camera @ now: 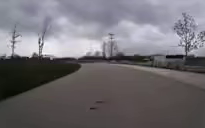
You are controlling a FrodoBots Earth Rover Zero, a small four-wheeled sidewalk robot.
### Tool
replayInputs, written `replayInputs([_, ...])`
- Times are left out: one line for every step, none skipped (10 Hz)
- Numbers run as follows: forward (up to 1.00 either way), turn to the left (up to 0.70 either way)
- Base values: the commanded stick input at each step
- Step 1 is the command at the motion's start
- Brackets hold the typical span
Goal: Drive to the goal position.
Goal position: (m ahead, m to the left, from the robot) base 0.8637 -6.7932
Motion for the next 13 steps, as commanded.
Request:
replayInputs([1.00, 0.00])
replayInputs([1.00, 0.00])
replayInputs([1.00, 0.00])
replayInputs([1.00, 0.00])
replayInputs([1.00, 0.00])
replayInputs([1.00, 0.00])
replayInputs([1.00, 0.00])
replayInputs([1.00, 0.00])
replayInputs([1.00, 0.00])
replayInputs([1.00, 0.00])
replayInputs([1.00, 0.00])
replayInputs([1.00, 0.00])
replayInputs([1.00, -0.08])
